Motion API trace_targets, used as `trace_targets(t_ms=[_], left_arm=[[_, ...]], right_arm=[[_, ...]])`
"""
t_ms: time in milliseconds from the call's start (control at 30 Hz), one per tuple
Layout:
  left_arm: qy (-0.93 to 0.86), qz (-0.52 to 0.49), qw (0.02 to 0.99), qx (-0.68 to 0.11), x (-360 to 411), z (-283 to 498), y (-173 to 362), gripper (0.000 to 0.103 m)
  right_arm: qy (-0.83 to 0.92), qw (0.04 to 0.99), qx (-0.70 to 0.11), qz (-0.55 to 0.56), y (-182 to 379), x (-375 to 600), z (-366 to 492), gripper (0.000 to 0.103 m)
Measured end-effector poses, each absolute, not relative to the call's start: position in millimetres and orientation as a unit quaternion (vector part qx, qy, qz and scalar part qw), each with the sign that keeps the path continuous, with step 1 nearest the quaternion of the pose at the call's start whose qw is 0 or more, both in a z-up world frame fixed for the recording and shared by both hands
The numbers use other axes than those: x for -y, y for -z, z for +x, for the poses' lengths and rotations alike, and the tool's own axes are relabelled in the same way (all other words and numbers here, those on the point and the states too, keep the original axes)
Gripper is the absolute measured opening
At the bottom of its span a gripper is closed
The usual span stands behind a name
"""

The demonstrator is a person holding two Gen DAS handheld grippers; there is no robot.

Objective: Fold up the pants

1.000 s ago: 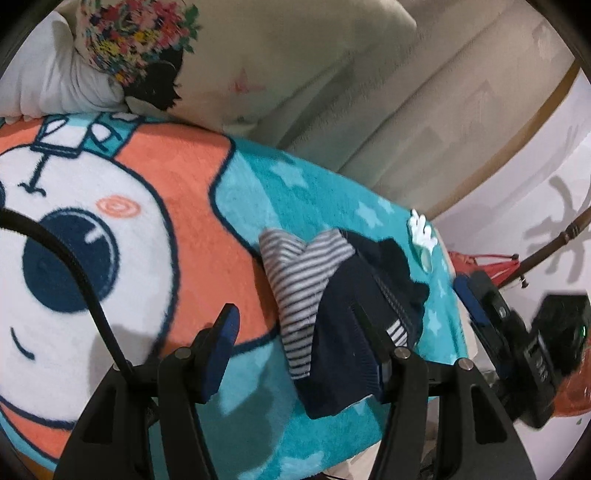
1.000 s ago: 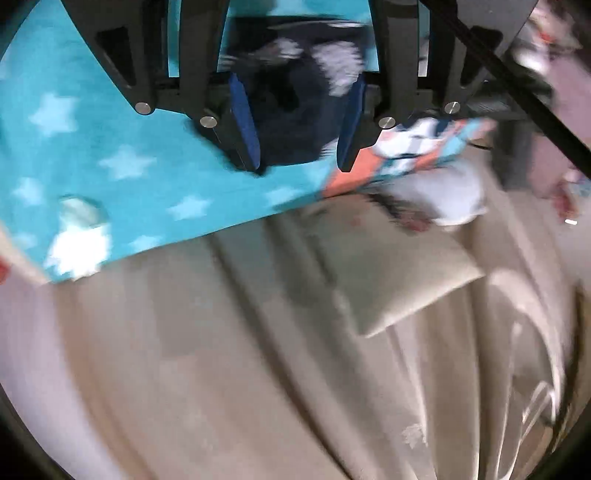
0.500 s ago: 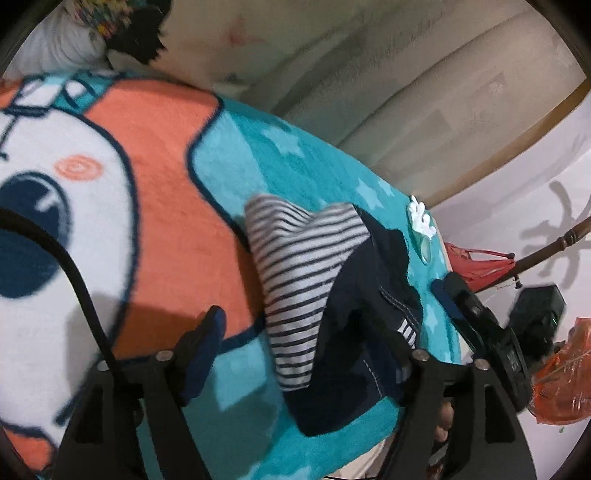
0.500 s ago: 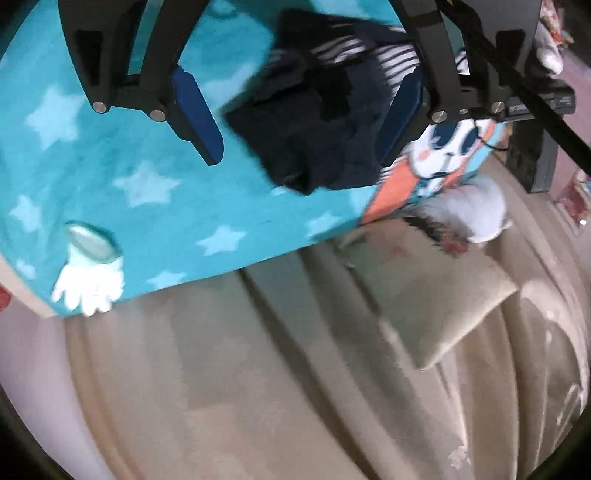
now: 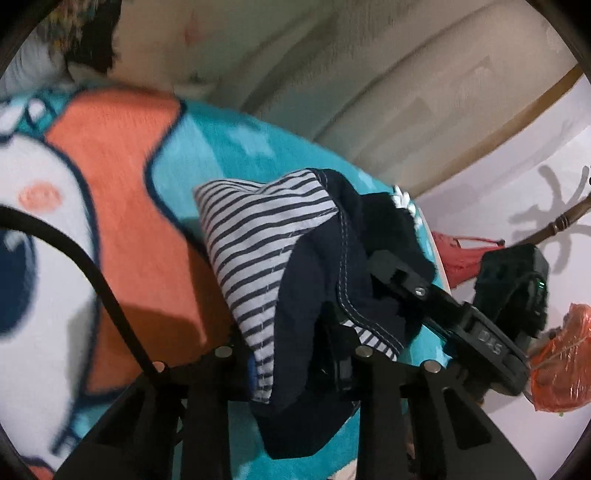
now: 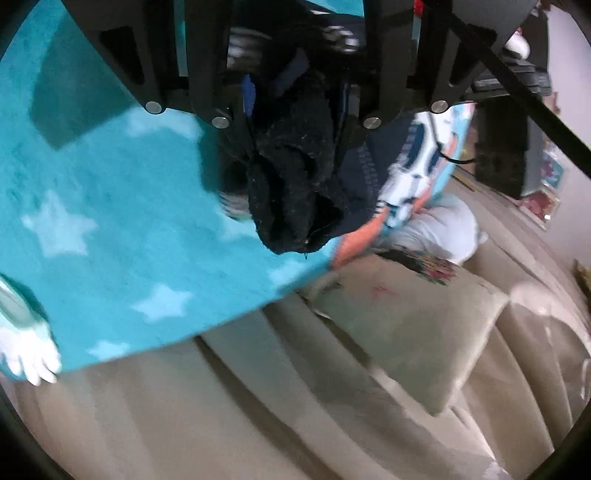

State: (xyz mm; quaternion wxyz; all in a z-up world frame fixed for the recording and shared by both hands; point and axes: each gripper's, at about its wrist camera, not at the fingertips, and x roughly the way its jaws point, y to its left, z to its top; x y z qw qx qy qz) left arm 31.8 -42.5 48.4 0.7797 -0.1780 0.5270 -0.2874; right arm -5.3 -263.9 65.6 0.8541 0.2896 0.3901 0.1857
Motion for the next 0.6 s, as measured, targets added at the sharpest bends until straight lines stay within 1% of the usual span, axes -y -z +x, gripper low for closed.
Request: trace_targets(t_ms=[100, 133, 200, 267, 300, 333, 367, 400, 467, 500, 600], left_arm=[[0.269, -0.168, 0.799, -0.510, 34, 41, -62, 0.028], [0.260, -0.163, 0.802, -0.512, 31, 42, -61, 0.031], [0.236, -0.145, 0.805, -0.525, 29, 46, -51, 0.032], [0.218, -0.129, 0.802, -0.541, 29, 46, -32, 0.035], [0.220, -0.134, 0.799, -0.543, 27, 44, -25, 0.041], [0.224, -0.143, 0.799, -0.540, 22, 42, -24, 0.043], [0.229, -0.149, 0.798, -0.537, 18, 40, -25, 0.043], [0.235, -0.152, 0.798, -0.535, 14, 37, -28, 0.043], [0.239, -0.150, 0.807, -0.520, 5, 28, -39, 0.043], [0.236, -0.143, 0.815, -0.509, 1, 23, -45, 0.043], [0.221, -0.122, 0.842, -0.477, -14, 0, -63, 0.050]], right_arm=[[-0.186, 0.865, -0.377, 0.273, -78, 252, 8, 0.035], [-0.182, 0.868, -0.377, 0.267, -76, 250, 11, 0.036], [-0.156, 0.873, -0.387, 0.252, -65, 245, 17, 0.046], [-0.127, 0.870, -0.411, 0.241, -47, 245, 21, 0.049], [-0.117, 0.865, -0.423, 0.241, -40, 247, 22, 0.051], [-0.115, 0.857, -0.433, 0.253, -31, 250, 20, 0.054], [-0.116, 0.850, -0.437, 0.271, -26, 256, 17, 0.059], [-0.119, 0.846, -0.434, 0.286, -27, 262, 13, 0.060], [-0.104, 0.855, -0.422, 0.284, -39, 268, 5, 0.060], [-0.087, 0.870, -0.402, 0.273, -53, 271, -1, 0.060], [-0.090, 0.893, -0.347, 0.271, -89, 267, -7, 0.060]])
